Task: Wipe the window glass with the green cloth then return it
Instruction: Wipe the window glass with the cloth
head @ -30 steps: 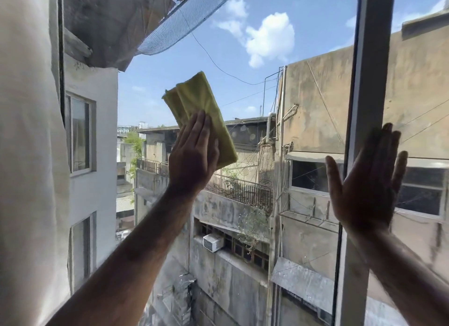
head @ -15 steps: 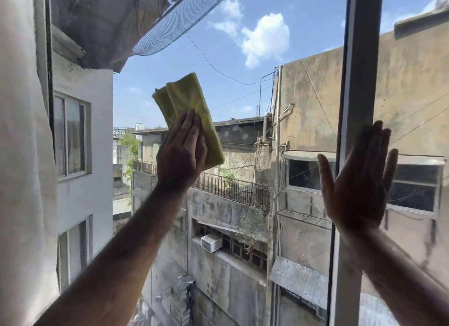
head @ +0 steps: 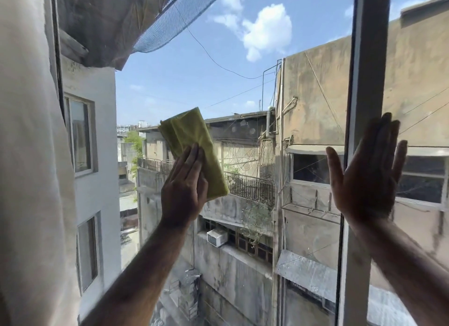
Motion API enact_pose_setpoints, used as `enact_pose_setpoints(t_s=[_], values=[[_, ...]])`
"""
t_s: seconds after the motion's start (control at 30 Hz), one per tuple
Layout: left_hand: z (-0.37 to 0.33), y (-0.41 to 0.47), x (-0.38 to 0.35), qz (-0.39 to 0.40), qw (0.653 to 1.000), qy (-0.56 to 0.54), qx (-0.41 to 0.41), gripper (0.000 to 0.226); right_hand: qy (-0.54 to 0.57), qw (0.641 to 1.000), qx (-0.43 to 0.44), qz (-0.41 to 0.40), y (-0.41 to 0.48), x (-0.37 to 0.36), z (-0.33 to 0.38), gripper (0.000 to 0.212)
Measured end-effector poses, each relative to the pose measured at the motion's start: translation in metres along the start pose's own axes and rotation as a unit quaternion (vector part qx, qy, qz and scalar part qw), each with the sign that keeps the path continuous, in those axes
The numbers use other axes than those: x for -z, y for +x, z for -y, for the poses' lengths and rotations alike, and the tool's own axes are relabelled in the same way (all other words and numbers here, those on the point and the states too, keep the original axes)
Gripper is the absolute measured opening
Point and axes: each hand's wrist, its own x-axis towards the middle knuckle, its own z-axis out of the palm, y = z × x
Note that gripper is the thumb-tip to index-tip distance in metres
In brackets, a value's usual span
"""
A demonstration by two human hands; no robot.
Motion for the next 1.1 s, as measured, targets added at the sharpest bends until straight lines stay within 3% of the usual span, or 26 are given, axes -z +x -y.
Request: enact_pose_setpoints(t_s=[0.17, 0.43, 0.6, 0.8, 0.87, 0.93, 0.97, 1.03, 1.1], values=[[0.013, 0.017, 0.003, 0.004, 0.998, 0.028, -0.048, 0.047, 0.005, 1.0, -0.007, -0.002, 0.001, -0.003, 0.001, 0.088], [-0.01, 0.148, 0.0, -0.023, 0.998, 0.066, -0.003, 0.049, 0.001, 1.0, -0.007, -0.002, 0.001, -0.001, 0.0, 0.088], [-0.017, 0.118, -0.008, -0.033, 0.999, 0.032, 0.005, 0.046, -0.002, 1.0, -0.007, 0.002, 0.001, 0.0, 0.001, 0.088], [-0.05, 0.024, -0.026, 0.02, 0.995, -0.008, -0.101, 0.046, -0.005, 1.0, -0.012, 0.006, 0.002, 0.0, 0.003, 0.087], [-0.052, 0.035, -0.024, 0.047, 0.978, 0.017, -0.203, 0.045, -0.007, 1.0, -0.012, 0.004, 0.002, 0.0, 0.003, 0.087], [-0.035, 0.065, -0.015, 0.076, 0.938, 0.056, -0.334, 0.047, -0.01, 1.0, -0.013, -0.001, 0.002, 0.0, 0.003, 0.086], [-0.025, 0.084, -0.009, 0.076, 0.926, 0.07, -0.363, 0.047, -0.011, 1.0, -0.012, -0.001, 0.001, 0.0, 0.003, 0.086], [-0.013, 0.115, -0.001, 0.037, 0.95, 0.076, -0.301, 0.044, -0.01, 1.0, -0.011, -0.002, 0.002, 0.0, 0.002, 0.086], [-0.025, 0.13, 0.0, -0.009, 0.989, 0.042, -0.14, 0.045, -0.011, 1.0, -0.011, -0.002, 0.002, 0.0, 0.002, 0.086]])
